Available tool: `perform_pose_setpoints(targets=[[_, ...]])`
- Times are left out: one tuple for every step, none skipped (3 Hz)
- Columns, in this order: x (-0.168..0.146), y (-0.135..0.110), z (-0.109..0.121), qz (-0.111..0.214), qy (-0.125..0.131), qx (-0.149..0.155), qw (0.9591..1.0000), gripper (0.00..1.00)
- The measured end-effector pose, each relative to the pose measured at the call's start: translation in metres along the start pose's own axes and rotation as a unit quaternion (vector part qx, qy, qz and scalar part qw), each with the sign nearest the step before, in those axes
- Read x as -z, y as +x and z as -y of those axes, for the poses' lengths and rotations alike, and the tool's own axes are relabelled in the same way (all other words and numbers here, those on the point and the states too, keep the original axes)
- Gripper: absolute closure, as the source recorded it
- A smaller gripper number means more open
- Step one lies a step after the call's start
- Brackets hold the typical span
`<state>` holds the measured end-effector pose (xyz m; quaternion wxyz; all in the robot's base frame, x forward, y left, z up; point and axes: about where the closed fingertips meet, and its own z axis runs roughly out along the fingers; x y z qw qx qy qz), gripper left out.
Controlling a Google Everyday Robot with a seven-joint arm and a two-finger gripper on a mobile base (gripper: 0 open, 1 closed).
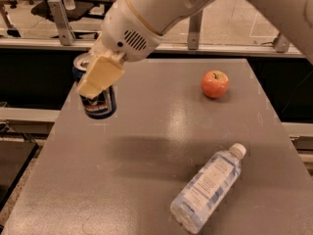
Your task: Pick pepsi can
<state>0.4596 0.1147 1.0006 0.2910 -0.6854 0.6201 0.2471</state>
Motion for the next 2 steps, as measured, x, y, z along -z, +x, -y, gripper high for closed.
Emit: perform_pose_setpoints(targets=[[0.0315,-0.0201,0.0047,0.016,-0.005,0.027,0.9995,1.00],[0.0330,-0.0214,0.0045,0.016,-0.005,0.029,0.9994,1.00]])
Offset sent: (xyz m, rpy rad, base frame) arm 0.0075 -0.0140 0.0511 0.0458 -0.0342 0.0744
